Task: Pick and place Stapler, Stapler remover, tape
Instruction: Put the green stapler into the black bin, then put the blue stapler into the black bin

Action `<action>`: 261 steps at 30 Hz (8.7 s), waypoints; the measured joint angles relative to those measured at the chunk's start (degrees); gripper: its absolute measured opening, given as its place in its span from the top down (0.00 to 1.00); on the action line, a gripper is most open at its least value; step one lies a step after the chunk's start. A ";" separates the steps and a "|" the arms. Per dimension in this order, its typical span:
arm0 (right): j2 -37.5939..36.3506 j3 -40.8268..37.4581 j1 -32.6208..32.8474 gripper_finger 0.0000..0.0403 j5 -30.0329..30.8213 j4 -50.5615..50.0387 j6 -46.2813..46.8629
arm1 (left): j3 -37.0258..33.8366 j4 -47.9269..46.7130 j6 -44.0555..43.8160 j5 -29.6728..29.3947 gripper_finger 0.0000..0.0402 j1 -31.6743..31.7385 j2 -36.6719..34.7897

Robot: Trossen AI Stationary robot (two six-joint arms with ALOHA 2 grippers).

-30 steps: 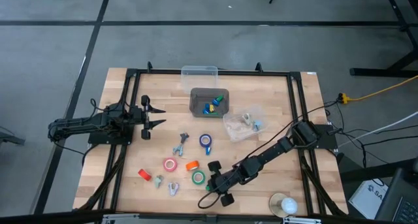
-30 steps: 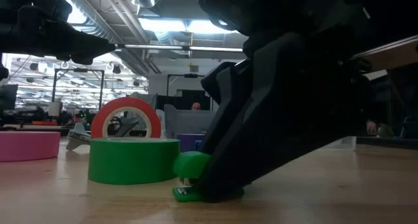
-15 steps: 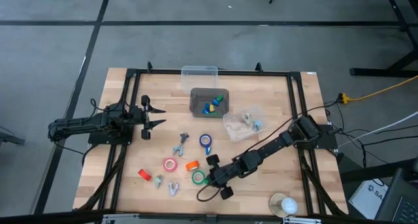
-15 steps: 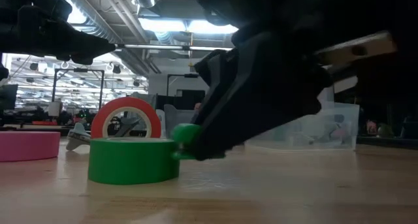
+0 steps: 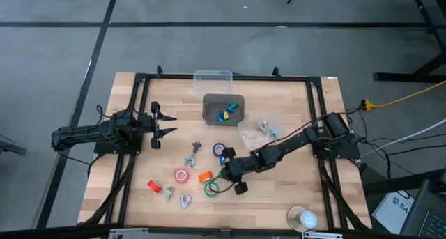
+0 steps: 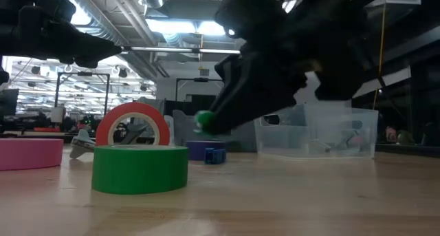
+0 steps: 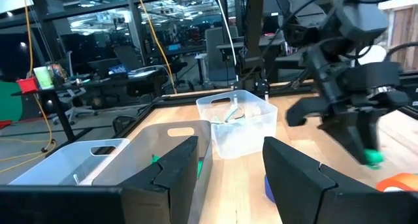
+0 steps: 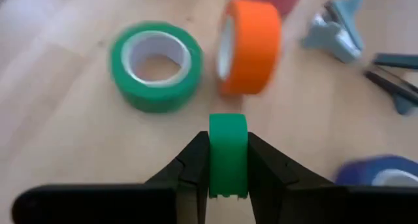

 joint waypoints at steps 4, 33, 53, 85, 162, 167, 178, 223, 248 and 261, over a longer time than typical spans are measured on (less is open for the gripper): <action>-0.26 0.77 -1.92 0.81 -0.44 0.25 -1.65 | -0.01 0.01 0.00 0.00 0.58 0.00 0.00; -0.24 18.54 -17.09 0.81 0.18 -12.66 -2.71 | 0.01 -0.36 0.00 0.00 0.58 -0.01 0.02; -0.13 17.97 -29.33 0.78 5.77 -17.47 7.04 | 0.00 -0.38 0.00 0.00 0.58 -0.02 0.02; -0.13 17.92 -29.27 0.38 6.05 -21.01 7.15 | -0.01 -0.38 0.00 0.00 0.58 -0.01 0.00; 7.67 17.92 -10.55 0.46 -8.04 -29.61 -44.23 | 0.01 -0.04 0.00 0.02 0.58 -0.02 0.01; 7.67 17.94 -12.29 0.56 -8.26 -29.58 -43.87 | -0.01 -0.03 0.02 0.02 0.58 -0.02 0.02; 9.71 18.08 -13.22 0.63 -12.99 -28.81 -42.68 | -0.01 -0.04 0.02 0.02 0.58 0.00 0.00; -3.21 18.47 -19.11 0.84 -16.94 -36.69 -33.29 | 0.00 -0.01 0.00 0.01 0.58 0.00 0.01; -6.56 18.53 -36.72 0.80 -5.94 -30.85 -12.01 | 0.00 -0.03 0.00 0.00 0.58 0.00 0.02; -6.54 17.94 -38.11 0.68 -5.97 -31.09 -6.25 | -0.01 -0.01 0.00 0.00 0.58 0.00 0.00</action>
